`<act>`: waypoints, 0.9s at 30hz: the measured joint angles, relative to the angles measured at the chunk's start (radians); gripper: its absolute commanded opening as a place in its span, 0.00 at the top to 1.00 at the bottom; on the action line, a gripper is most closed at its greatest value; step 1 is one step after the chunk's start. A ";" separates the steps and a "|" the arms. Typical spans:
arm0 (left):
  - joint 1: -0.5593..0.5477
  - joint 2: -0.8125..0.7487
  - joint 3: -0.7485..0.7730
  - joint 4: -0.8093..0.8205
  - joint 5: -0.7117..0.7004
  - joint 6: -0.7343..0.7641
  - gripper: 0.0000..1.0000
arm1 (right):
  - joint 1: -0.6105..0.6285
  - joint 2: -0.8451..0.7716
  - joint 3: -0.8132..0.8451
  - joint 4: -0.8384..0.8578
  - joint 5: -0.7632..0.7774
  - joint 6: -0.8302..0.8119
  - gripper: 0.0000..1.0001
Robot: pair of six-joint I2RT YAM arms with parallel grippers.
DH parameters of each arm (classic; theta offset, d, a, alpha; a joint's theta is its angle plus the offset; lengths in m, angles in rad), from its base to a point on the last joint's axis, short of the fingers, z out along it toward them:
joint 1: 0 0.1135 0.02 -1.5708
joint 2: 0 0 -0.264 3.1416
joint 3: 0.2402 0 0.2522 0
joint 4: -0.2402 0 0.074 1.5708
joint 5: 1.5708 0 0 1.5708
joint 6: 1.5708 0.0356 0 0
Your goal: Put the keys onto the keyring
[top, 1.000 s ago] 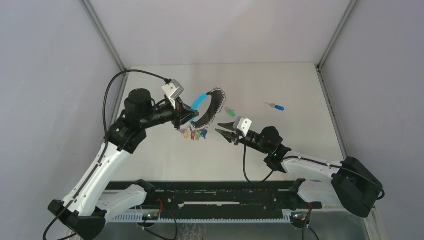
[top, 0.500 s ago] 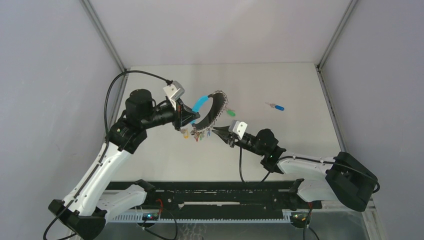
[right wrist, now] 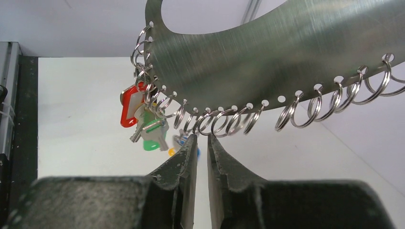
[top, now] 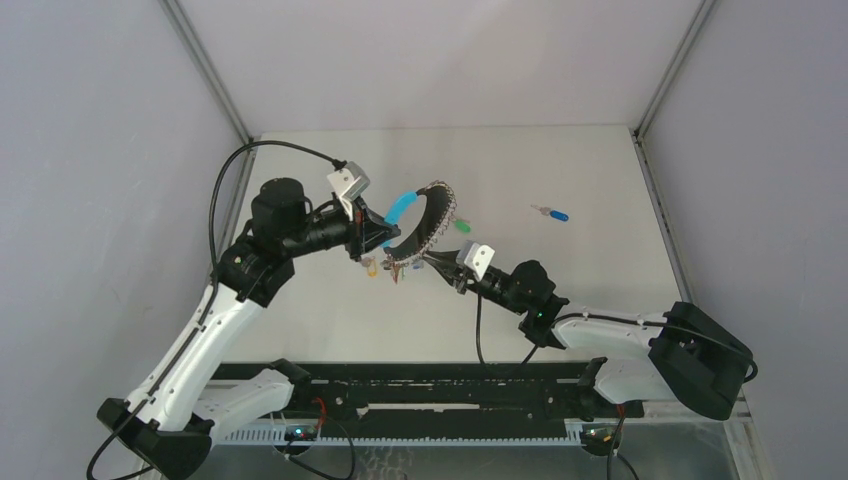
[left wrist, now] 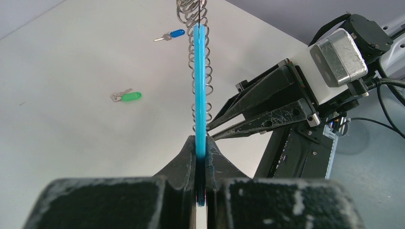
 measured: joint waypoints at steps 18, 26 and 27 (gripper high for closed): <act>0.000 0.004 0.000 0.000 0.004 0.000 1.00 | 0.020 0.000 0.000 0.004 0.080 -0.022 0.88; 0.000 0.011 0.000 0.000 0.003 -0.003 1.00 | 0.028 0.000 0.000 0.006 0.096 -0.023 0.88; 0.000 0.012 0.000 0.000 0.003 -0.005 1.00 | 0.030 0.000 0.000 0.006 0.097 -0.024 0.87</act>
